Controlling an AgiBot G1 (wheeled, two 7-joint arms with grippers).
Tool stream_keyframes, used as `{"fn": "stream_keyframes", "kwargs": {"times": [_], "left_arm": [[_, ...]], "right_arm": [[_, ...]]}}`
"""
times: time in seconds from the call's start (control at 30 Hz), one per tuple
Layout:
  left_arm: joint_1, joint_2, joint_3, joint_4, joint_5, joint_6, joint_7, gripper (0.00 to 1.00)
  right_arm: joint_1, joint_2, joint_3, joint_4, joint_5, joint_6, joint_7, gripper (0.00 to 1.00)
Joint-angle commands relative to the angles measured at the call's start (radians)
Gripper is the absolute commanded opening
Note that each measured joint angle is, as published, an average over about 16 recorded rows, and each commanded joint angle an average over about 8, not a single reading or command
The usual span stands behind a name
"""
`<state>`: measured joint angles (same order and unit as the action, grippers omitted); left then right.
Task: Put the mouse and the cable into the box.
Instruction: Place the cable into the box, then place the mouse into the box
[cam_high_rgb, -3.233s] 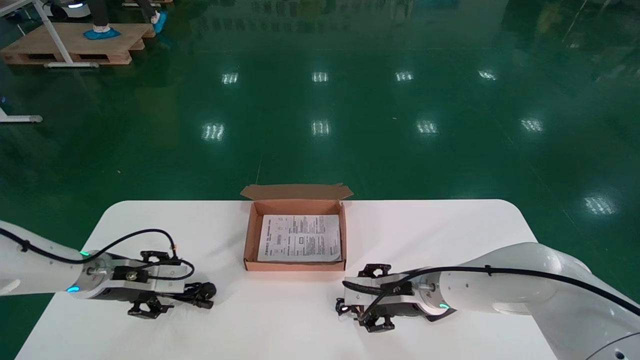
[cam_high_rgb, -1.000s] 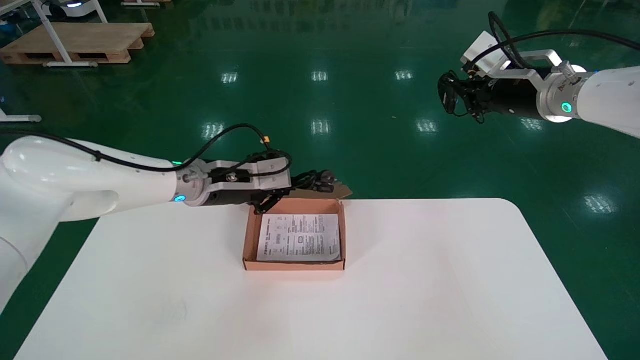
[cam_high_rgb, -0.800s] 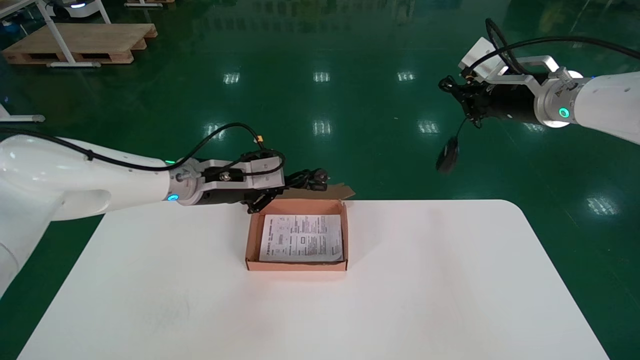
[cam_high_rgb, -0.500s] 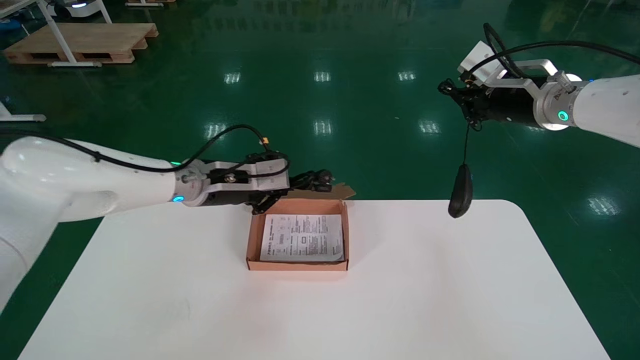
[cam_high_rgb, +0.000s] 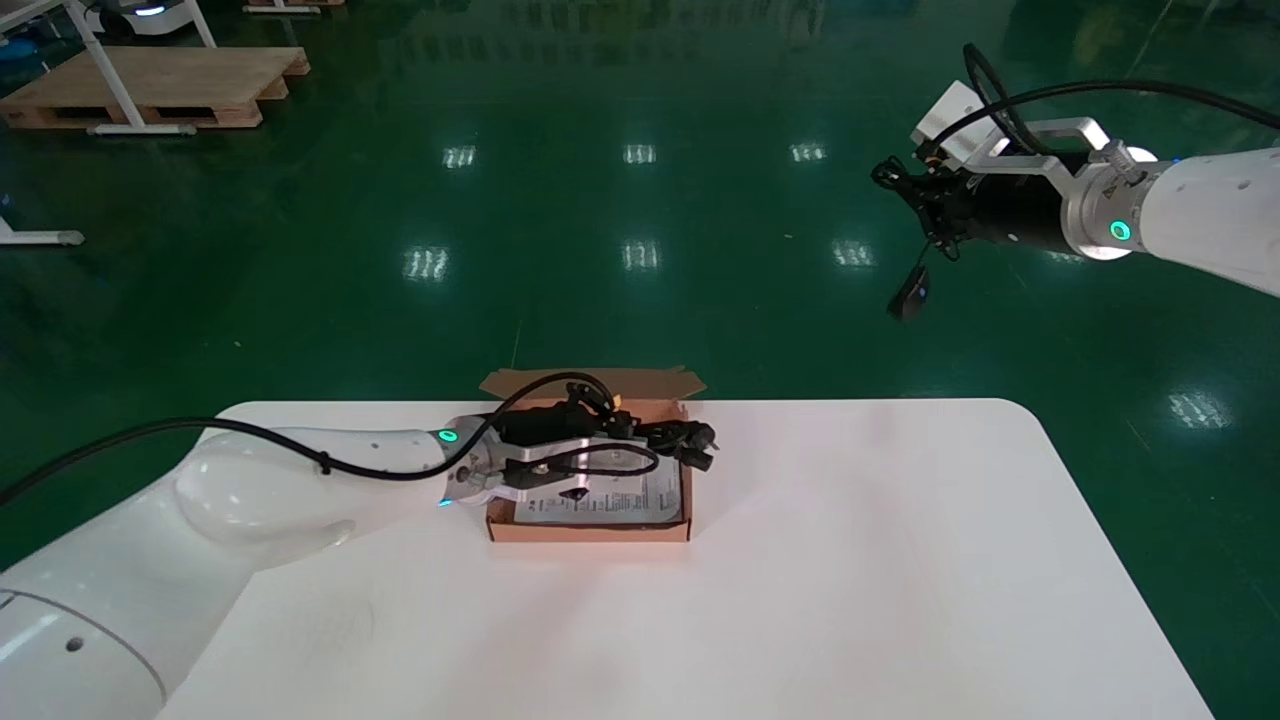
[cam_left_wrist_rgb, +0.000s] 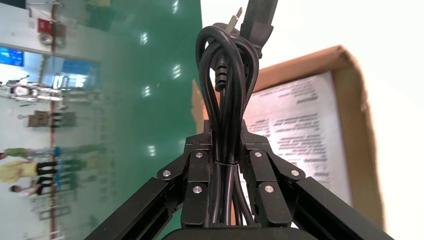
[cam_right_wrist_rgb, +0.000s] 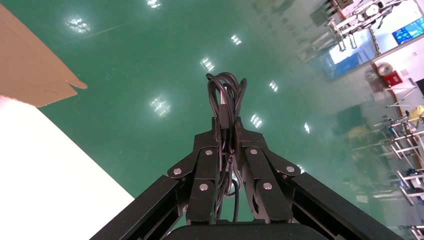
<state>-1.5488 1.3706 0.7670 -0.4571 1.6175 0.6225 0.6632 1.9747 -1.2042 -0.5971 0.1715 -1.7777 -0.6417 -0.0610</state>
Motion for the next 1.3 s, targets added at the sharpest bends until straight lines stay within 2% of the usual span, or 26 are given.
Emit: {"fn": "stream_keyframes", "kwargs": {"times": [0.03,0.27,0.57,0.6,0.83,0.87,1.3], "left_arm": [[0.002,-0.001,0.036,-0.002,-0.019,-0.029,0.013,0.0],[-0.011,-0.004,0.112,0.037,-0.073,-0.066,0.04,0.0],[-0.025,-0.005,0.167,0.077,-0.147,-0.079,0.06,0.0],[-0.026,-0.005,0.173,0.08,-0.155,-0.077,0.059,0.09],[-0.028,-0.004,0.203,0.092,-0.192,-0.064,0.051,0.96],[-0.028,-0.004,0.204,0.093,-0.194,-0.063,0.05,1.0],[-0.029,-0.004,0.2,0.091,-0.19,-0.062,0.053,1.0]], "right_arm": [[0.0,0.0,0.0,0.0,0.0,0.0,0.0,0.0],[0.0,0.0,0.0,0.0,0.0,0.0,0.0,0.0],[0.0,0.0,0.0,0.0,0.0,0.0,0.0,0.0],[0.0,0.0,0.0,0.0,0.0,0.0,0.0,0.0],[0.0,0.0,0.0,0.0,0.0,0.0,0.0,0.0],[0.0,0.0,0.0,0.0,0.0,0.0,0.0,0.0],[0.0,0.0,0.0,0.0,0.0,0.0,0.0,0.0]]}}
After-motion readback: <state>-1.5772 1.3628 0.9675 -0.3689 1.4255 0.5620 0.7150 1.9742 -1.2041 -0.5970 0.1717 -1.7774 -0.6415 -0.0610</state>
